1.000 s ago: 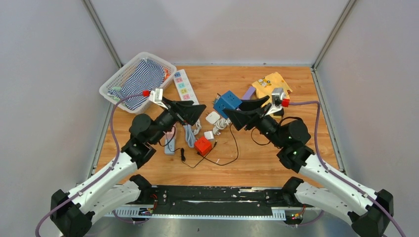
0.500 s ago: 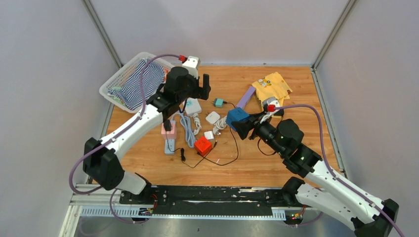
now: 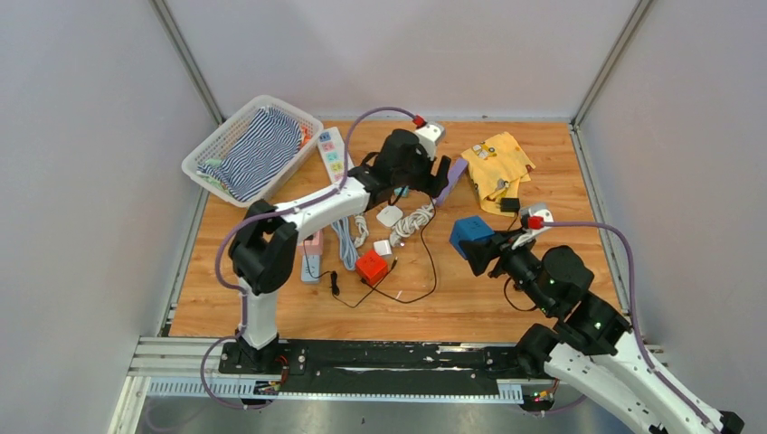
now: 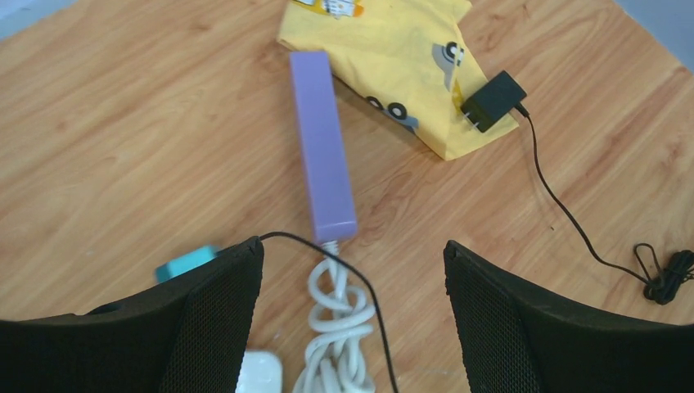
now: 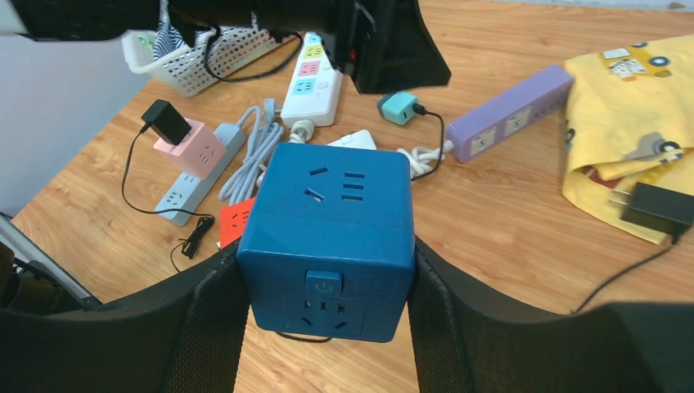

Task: Insert the plug
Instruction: Move the socket to the center of the board.

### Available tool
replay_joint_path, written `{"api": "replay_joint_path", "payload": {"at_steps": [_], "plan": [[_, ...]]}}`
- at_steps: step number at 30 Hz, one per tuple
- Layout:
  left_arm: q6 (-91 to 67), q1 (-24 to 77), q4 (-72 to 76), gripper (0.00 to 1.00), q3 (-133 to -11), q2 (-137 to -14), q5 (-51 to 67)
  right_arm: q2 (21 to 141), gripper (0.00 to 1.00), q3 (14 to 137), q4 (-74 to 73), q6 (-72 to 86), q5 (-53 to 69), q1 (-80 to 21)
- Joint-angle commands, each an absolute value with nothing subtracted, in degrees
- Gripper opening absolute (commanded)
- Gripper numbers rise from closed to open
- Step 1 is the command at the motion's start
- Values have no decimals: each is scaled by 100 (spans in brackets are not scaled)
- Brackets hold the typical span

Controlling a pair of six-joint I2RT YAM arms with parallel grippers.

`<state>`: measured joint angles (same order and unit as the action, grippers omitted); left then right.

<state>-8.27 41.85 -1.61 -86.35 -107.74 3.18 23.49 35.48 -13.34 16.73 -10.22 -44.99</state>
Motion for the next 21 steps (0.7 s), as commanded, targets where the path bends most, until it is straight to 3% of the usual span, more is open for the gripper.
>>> {"api": "replay_joint_path", "payload": {"at_steps": [1,11,16,21], "plan": [[-696,4447,-22,82,-9192,-11441,654,1852,17,3513,-1973,1721,-1561,-4433],[-909,4526,-26,78,-9847,-12504,513,1279,17,3653,-2435,1693,-1729,-4439],[-742,4518,-26,84,-9959,-12640,14,1110,17,3680,-2535,1627,-1781,-4438],[-699,4483,-26,82,-10298,-12938,9,1005,17,3716,-2584,1566,-1858,-4438]]}}
